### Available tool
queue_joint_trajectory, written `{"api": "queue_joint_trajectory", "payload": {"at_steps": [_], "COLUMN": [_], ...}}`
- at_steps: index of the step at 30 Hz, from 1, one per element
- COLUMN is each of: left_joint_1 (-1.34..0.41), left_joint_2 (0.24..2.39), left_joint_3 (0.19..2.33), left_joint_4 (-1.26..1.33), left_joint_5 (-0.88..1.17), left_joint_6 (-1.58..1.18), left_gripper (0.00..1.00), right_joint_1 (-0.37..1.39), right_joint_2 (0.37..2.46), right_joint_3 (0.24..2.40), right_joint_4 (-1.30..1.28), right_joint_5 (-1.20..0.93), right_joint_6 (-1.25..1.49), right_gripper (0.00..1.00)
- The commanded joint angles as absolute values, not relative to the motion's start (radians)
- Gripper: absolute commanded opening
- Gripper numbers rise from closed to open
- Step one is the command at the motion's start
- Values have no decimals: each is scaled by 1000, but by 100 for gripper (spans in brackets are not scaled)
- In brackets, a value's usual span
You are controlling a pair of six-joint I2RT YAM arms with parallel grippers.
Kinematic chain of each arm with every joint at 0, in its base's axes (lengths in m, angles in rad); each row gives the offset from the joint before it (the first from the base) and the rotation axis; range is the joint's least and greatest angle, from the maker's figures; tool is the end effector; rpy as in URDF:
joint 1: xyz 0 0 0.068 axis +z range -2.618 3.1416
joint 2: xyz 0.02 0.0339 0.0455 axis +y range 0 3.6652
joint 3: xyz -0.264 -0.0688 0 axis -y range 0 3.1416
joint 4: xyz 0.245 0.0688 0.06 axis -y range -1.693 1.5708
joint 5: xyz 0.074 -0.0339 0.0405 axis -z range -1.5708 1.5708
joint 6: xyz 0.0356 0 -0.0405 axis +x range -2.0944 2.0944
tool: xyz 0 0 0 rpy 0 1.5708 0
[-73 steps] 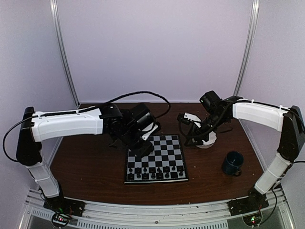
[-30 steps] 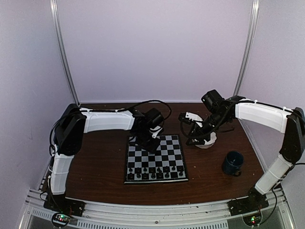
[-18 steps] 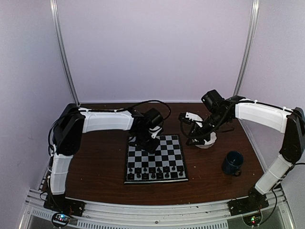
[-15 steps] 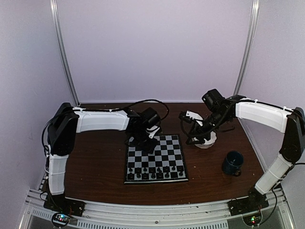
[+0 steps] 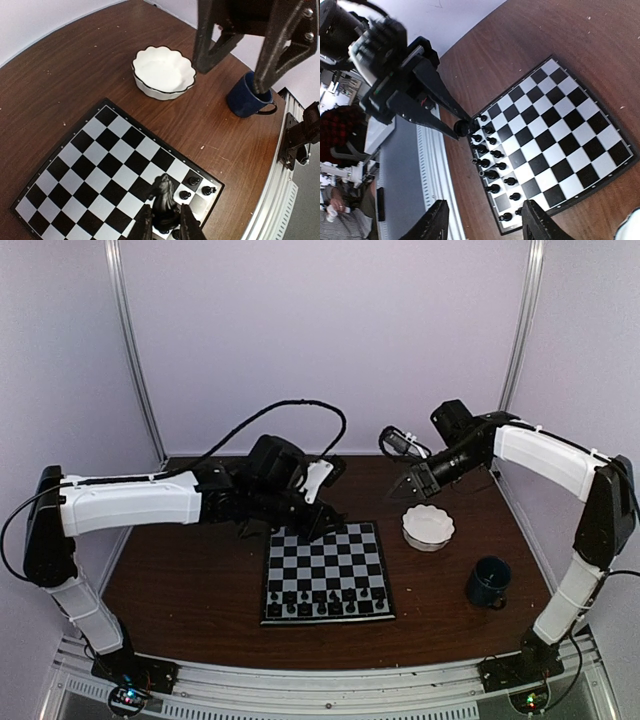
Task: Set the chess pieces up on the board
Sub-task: Pass from the left arm to the right
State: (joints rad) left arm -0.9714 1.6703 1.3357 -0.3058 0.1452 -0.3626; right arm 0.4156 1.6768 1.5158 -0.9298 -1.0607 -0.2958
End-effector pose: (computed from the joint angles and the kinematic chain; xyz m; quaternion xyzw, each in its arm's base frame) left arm 0.2129 -0.3207 0.2871 0.2982 0.8406 -0.3277 0.3114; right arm 0.3000 0.1663 0.3149 -0.4045 0.7436 0.5027 0.1753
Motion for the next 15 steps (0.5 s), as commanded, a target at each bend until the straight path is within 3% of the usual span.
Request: {"api": "queue_joint_trajectory", "payload": {"at_steps": [1,15], "left_joint_1": [-1004,-1051], "left_joint_2": [1655,1632], "left_joint_3": [1308,1298], "left_joint_4": [-178,-134], "left_joint_5": [102,68], "left_joint_6": [-294,-262], "left_gripper": [11,11], "right_joint_1": [443,542], "right_joint_2": [1720,1758], "right_joint_3": [1536,1511], "right_joint_4": [-957,-820], "right_joint_5": [-1208,-1251], "right_joint_6": [-137,35], "right_gripper": [53,51]}}
